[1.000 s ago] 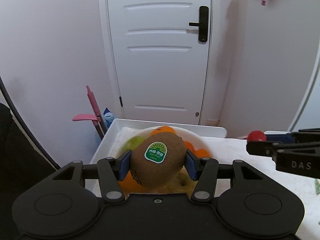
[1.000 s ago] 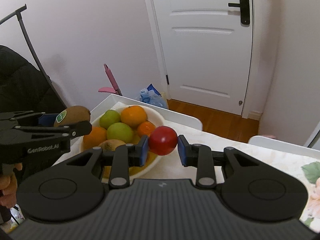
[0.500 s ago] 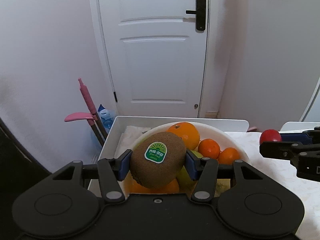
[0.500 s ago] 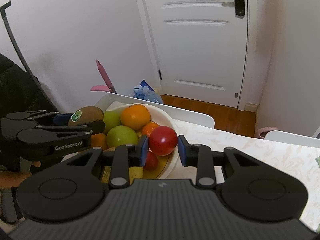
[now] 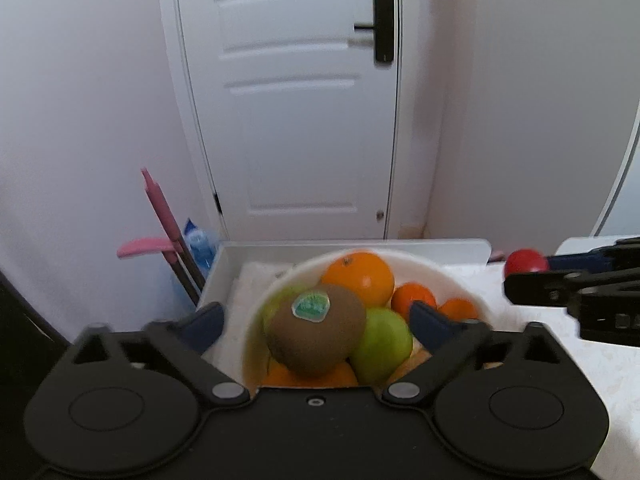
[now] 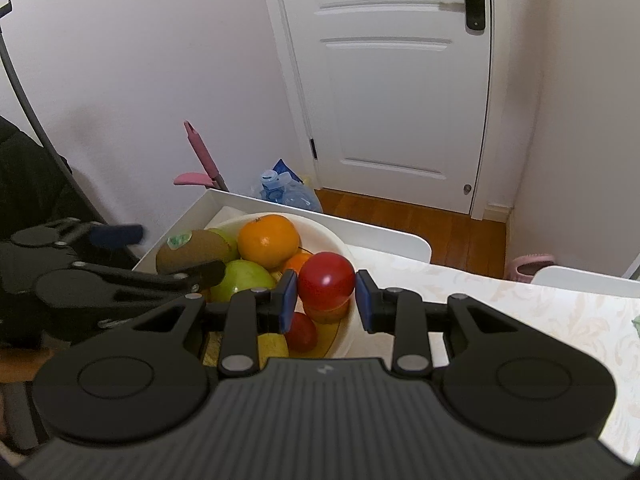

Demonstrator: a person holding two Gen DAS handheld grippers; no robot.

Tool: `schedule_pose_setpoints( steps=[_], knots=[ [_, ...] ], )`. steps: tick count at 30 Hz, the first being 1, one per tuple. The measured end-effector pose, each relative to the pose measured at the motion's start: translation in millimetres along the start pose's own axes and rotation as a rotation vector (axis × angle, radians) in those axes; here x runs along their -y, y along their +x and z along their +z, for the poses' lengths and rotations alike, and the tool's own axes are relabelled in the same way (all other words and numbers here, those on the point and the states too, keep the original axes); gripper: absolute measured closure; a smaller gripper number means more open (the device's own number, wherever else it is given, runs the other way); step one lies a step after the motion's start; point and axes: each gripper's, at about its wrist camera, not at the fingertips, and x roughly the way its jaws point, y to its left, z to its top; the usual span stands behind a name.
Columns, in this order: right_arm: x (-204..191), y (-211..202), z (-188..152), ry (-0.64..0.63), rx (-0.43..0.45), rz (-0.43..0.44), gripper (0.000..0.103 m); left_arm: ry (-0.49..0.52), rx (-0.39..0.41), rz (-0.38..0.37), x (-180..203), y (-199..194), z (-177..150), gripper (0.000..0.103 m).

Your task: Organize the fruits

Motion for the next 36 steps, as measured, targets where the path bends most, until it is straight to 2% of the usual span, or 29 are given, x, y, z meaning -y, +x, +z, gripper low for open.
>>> schedule_pose_setpoints(
  steps=[7, 14, 23, 25, 27, 28, 31, 36],
  knots=[
    [-7.4, 4.2, 8.2, -0.010, -0.005, 0.038, 0.057, -0.012, -0.025, 0.029, -6.2, -14.5, -7.0, 0.001],
    [-10.4, 26.3, 16.0, 0.024, -0.057, 0.100, 0.057, -0.051, -0.058, 0.063, -14.4, -31.4, -24.6, 0.001],
    [-18.8, 49.8, 12.2, 0.017, -0.093, 0.111, 0.056, -0.095, -0.089, 0.080, -23.0, -40.4, -41.2, 0.001],
    [-19.4, 51.9, 9.6, 0.019, -0.094, 0.107, 0.047, -0.098, -0.095, 0.075, -25.1, -41.2, -44.8, 0.001],
    [-21.3, 52.6, 7.2, 0.018, -0.094, 0.105, 0.008, -0.091, -0.095, 0.070, -25.9, -43.0, -49.3, 0.001],
    [-22.2, 50.8, 5.6, 0.022, -0.078, 0.091, 0.000, -0.088, -0.096, 0.068, -26.5, -44.0, -51.1, 0.001],
    [-26.8, 44.0, 1.6, 0.007, -0.036, 0.065, 0.000, -0.082, -0.098, 0.057, -27.9, -45.1, -53.4, 0.001],
    [-33.4, 34.0, -4.3, -0.015, -0.046, 0.033, 0.000, -0.078, -0.101, 0.062, -27.2, -50.7, -53.3, 0.001]
  ],
)
